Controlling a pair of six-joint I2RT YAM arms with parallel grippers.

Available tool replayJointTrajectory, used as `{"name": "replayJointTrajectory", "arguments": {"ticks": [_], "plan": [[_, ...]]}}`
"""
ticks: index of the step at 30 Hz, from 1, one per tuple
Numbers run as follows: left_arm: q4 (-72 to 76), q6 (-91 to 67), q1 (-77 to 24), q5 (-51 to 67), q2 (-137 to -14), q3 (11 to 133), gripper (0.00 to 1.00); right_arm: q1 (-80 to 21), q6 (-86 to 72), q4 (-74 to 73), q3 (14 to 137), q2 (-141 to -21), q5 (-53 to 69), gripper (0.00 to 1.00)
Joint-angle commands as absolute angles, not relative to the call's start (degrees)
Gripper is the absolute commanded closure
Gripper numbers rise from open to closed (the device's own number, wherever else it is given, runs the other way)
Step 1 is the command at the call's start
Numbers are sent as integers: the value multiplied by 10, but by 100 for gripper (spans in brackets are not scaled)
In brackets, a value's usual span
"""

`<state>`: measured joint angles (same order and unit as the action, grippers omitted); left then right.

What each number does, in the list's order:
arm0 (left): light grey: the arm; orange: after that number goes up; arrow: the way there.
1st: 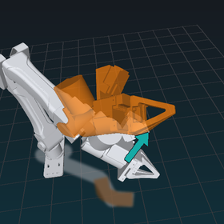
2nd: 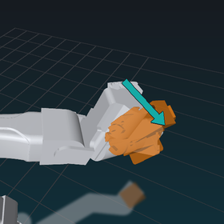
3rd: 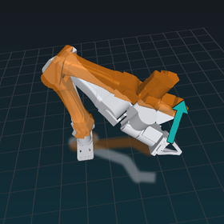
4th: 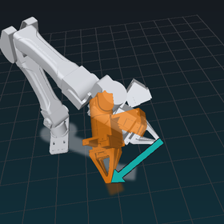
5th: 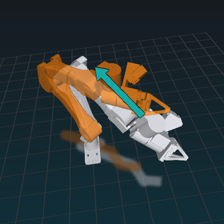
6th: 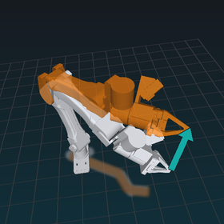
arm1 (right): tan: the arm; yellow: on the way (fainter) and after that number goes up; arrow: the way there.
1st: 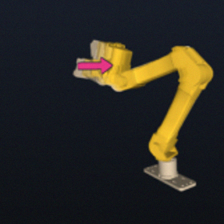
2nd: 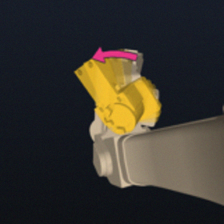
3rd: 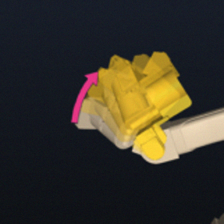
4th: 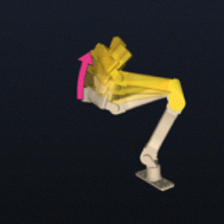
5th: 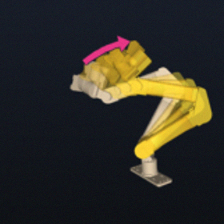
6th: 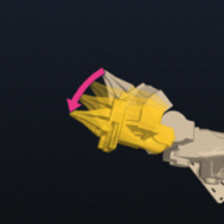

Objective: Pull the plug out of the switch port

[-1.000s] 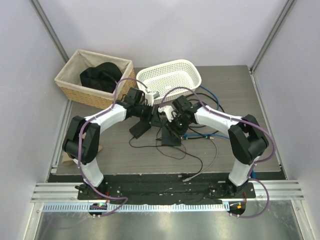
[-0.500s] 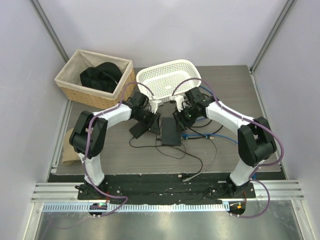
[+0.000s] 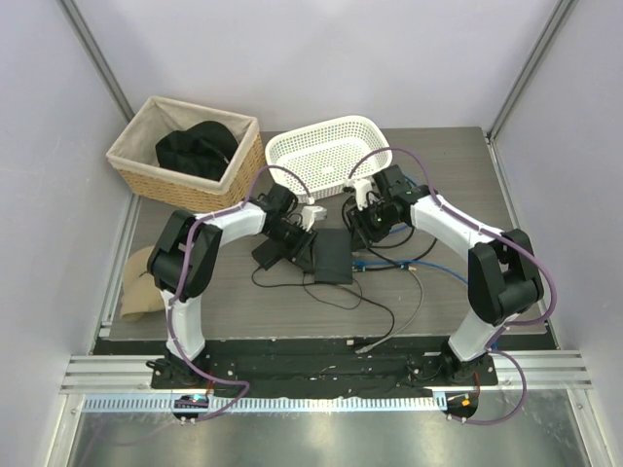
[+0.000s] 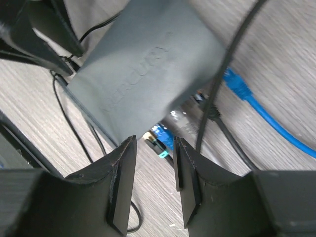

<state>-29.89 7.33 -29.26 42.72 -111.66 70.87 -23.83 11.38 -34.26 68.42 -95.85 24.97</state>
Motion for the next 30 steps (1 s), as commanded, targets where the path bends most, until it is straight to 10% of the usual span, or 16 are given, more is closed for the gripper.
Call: {"name": "replayJointTrajectory", "arguments": {"ticks": [1, 30], "plan": [[-336, 127, -295, 439, -1129, 732, 68, -228, 98, -323, 688, -951, 257, 56], [-519, 215, -312, 462, -1226, 838, 93, -245, 83, -314, 687, -989, 365, 61]]}}
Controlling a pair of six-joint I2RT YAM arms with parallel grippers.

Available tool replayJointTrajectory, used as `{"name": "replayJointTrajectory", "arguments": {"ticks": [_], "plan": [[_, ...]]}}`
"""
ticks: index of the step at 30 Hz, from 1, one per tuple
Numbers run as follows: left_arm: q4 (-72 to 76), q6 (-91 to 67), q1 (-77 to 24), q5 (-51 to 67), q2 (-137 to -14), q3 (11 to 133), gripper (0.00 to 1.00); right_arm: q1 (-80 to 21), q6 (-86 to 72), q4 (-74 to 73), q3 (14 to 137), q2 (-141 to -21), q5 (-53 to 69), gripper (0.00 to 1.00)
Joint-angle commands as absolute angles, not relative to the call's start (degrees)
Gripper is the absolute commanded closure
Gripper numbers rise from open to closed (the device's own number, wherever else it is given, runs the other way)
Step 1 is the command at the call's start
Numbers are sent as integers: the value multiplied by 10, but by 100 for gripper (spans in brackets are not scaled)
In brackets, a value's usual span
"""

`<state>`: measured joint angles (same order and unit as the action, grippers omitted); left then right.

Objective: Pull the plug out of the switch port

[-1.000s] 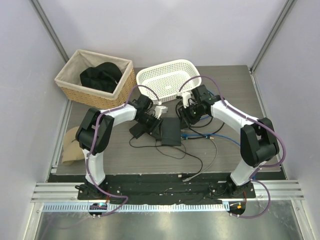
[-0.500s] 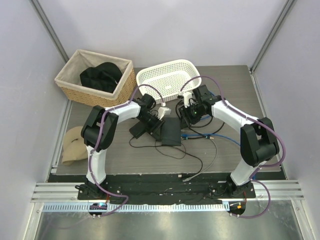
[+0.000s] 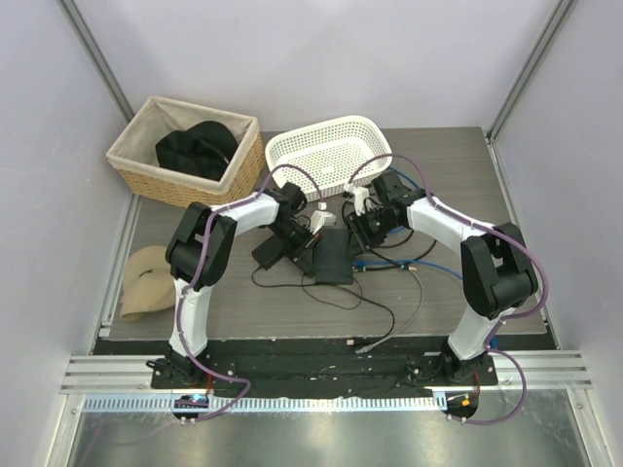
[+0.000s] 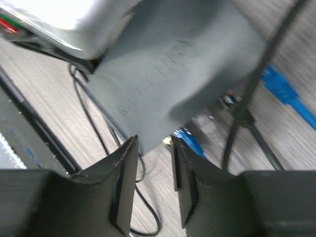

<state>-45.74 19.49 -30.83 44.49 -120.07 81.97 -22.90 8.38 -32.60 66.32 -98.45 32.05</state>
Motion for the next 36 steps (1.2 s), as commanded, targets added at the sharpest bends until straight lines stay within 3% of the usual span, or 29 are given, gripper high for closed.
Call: {"name": "replayJointTrajectory", "arguments": {"ticks": [1, 2, 3, 6, 15, 20, 27, 36], "plan": [[-529, 215, -313, 469, -1230, 842, 95, -248, 84, -314, 687, -991, 358, 64], [-532, 216, -312, 472, -1232, 851, 97, -256, 84, -313, 686, -995, 349, 69], [-539, 217, -313, 476, -1239, 857, 100, -264, 83, -311, 683, -1005, 330, 89], [-552, 221, -312, 482, -1251, 869, 100, -271, 77, -307, 672, -1019, 308, 99], [-560, 202, -309, 497, -1274, 896, 100, -266, 62, -344, 669, -1044, 312, 99], [-562, 126, -303, 540, -1295, 900, 100, -241, 84, -424, 724, -1136, 354, 99], [-554, 85, -301, 576, -1288, 903, 100, -205, 58, -389, 722, -1156, 398, 99], [-363, -35, -301, 550, -1237, 848, 100, -221, 11, -370, 739, -1194, 361, 99]]}}
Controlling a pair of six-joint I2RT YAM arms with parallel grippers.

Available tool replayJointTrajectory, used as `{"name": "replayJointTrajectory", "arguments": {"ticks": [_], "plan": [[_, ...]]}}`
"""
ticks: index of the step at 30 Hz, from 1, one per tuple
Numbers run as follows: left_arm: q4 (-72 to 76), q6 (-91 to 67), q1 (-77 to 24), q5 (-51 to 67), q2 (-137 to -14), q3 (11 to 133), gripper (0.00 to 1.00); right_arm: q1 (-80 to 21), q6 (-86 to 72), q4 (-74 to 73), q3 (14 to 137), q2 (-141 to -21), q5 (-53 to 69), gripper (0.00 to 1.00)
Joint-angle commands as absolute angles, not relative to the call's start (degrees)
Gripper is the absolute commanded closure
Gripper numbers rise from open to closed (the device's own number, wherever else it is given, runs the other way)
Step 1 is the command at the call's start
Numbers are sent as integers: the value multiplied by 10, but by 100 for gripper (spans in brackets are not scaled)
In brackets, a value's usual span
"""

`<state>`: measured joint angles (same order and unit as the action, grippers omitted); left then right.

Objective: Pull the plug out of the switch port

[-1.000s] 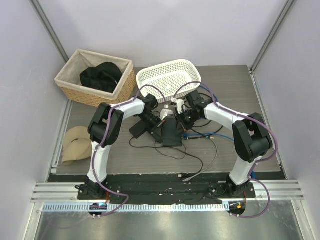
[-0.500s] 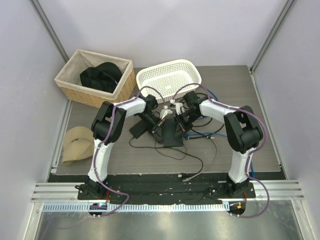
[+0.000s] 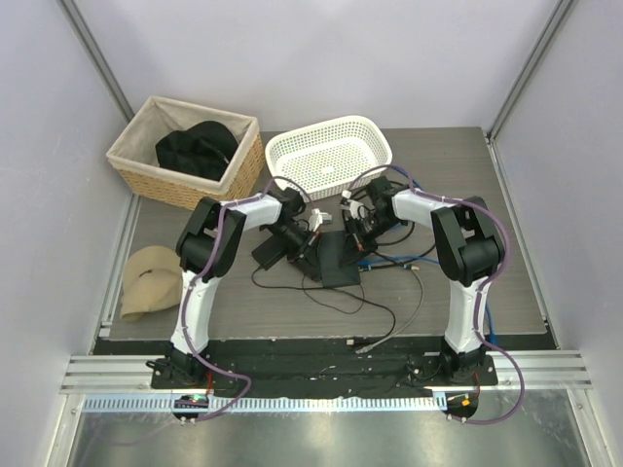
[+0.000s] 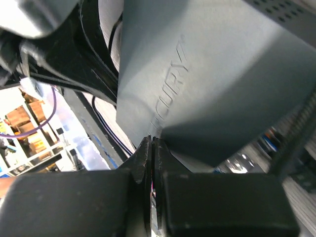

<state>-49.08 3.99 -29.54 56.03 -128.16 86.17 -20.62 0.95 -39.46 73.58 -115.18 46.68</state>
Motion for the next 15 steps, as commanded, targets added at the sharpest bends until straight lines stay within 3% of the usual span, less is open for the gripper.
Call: {"name": "replayJointTrajectory", "arguments": {"ticks": [1, 4, 10, 15], "plan": [[-355, -38, -301, 544, -1223, 843, 100, -221, 12, -374, 744, -1195, 355, 99], [-296, -56, -298, 530, -1192, 790, 100, -221, 6, -379, 745, -1203, 338, 99], [-180, -20, -304, 395, -1127, 738, 100, -225, 8, -381, 728, -1193, 320, 99], [-258, -46, -308, 553, -1189, 778, 100, -224, 18, -386, 727, -1189, 316, 99]]}}
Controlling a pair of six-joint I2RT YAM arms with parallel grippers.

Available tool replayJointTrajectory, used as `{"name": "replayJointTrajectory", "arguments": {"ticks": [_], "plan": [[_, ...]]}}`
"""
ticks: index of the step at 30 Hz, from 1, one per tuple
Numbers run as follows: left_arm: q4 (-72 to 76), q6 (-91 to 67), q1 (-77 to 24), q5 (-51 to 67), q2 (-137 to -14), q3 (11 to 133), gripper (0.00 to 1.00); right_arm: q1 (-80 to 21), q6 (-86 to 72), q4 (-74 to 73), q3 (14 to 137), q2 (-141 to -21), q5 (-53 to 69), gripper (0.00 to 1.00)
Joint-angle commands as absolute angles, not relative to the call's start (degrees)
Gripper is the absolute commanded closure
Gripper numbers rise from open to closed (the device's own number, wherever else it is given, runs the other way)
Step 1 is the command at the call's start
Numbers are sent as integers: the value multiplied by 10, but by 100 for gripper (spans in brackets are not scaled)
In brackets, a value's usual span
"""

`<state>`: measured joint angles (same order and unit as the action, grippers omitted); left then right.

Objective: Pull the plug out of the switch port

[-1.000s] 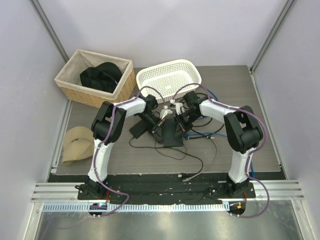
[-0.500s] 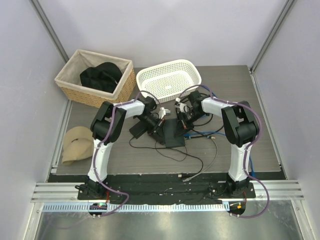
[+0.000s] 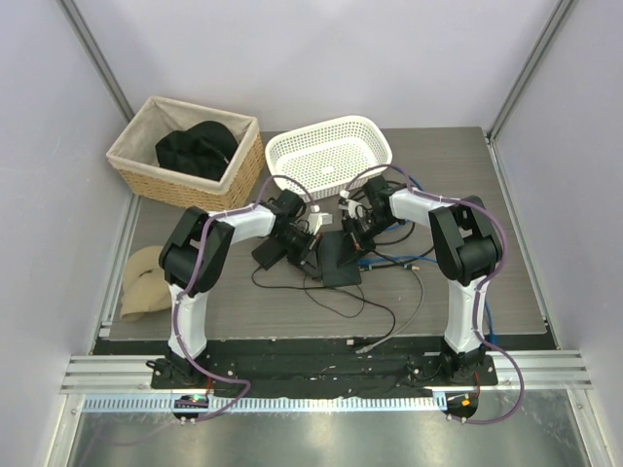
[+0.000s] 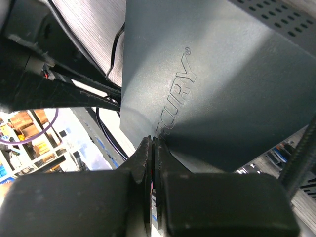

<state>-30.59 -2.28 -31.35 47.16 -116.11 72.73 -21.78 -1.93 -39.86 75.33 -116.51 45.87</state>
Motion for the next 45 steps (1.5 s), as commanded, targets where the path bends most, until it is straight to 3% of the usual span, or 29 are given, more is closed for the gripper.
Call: {"name": "replayJointTrajectory", "arguments": {"ticks": [1, 6, 9, 10, 17, 25, 35, 38, 39, 40, 42, 45], "plan": [[-264, -50, -310, 576, -1191, 778, 100, -225, 18, -386, 726, -1188, 316, 99], [-289, 18, -315, 530, -1179, 788, 100, -225, 24, -388, 723, -1186, 316, 99], [-319, 111, -330, 365, -1144, 774, 100, -224, 32, -392, 726, -1187, 313, 99], [-312, 128, -327, 358, -1123, 764, 100, -224, 35, -392, 729, -1187, 315, 99], [-477, 108, -305, 618, -1226, 861, 100, -223, 31, -396, 732, -1195, 326, 99], [-463, 79, -302, 684, -1230, 828, 100, -224, 52, -404, 726, -1192, 316, 99], [-531, 180, -303, 699, -1255, 843, 100, -223, 87, -414, 715, -1187, 298, 99], [-658, 291, -303, 688, -1299, 902, 100, -224, 93, -416, 709, -1187, 293, 99], [-780, 342, -302, 676, -1319, 929, 100, -223, 94, -416, 708, -1188, 293, 99], [-851, 449, -302, 667, -1369, 992, 100, -224, 96, -415, 707, -1189, 291, 99], [-951, 508, -299, 650, -1396, 1032, 100, -224, 97, -411, 705, -1191, 280, 99], [-862, 454, -299, 614, -1362, 1006, 100, -223, 100, -398, 702, -1187, 268, 99]]}}
